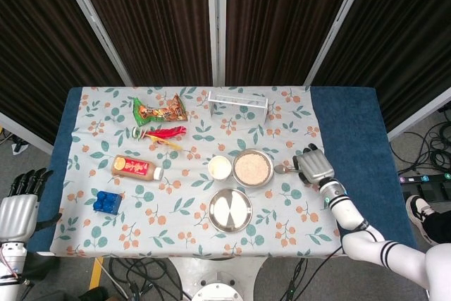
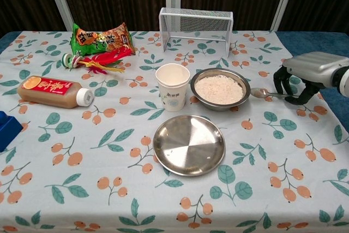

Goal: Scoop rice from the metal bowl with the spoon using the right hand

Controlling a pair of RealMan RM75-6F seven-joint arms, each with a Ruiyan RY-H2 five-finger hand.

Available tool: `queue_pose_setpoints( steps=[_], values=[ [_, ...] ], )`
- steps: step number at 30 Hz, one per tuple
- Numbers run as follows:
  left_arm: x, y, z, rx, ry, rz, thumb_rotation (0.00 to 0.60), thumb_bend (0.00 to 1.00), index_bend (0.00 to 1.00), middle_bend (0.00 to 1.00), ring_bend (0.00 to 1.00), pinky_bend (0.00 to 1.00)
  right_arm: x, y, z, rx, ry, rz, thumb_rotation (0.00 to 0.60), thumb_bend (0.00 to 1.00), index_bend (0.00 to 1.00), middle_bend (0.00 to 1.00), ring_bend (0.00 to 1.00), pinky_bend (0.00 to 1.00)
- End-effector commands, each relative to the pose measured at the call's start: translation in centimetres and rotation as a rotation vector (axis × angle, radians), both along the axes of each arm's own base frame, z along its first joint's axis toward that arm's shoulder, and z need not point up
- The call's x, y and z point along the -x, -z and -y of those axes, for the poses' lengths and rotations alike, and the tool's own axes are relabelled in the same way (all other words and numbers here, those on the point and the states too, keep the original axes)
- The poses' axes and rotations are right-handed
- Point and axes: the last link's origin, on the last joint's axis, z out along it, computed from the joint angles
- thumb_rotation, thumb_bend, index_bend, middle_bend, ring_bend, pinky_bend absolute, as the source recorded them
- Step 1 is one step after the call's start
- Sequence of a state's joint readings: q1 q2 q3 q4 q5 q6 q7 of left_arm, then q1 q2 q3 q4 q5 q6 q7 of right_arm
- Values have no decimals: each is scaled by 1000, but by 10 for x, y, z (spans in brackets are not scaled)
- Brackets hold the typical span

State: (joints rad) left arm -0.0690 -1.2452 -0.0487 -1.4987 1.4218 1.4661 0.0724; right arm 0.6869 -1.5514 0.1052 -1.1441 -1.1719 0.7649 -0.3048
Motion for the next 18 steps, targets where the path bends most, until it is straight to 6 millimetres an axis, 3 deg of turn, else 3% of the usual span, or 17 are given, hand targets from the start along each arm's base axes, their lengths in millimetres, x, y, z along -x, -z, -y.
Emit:
queue_pose_setpoints(
  steps=[1, 5, 9, 13, 18],
  values=[
    [0, -1, 0, 0, 1, -1, 600, 38, 185, 209, 107, 120, -5, -23, 4, -16, -51, -48, 600, 347, 570, 557, 273, 146],
    [-3, -1, -1, -2, 10, -5, 600, 39, 185, 209, 107, 120, -28, -54, 10, -35, -135, -98, 600, 349, 577, 561, 273, 140],
    [-4, -2, -2, -7, 16, -7, 600, 39, 185, 209, 107, 120, -58, -67, 18, -76, -202, -130, 600, 351, 583, 565, 273, 138],
    [-5, -3, -1, -4, 18, -7, 600, 38, 185, 209, 107, 120, -84, -62, 31, -111, -274, -210, 600, 351, 585, 566, 270, 119],
    [-6, -5, -1, -18, 26, -5, 600, 39, 185, 209, 107, 120, -107, -40, 44, -156, -343, -316, 600, 351, 587, 565, 262, 109]
  ],
)
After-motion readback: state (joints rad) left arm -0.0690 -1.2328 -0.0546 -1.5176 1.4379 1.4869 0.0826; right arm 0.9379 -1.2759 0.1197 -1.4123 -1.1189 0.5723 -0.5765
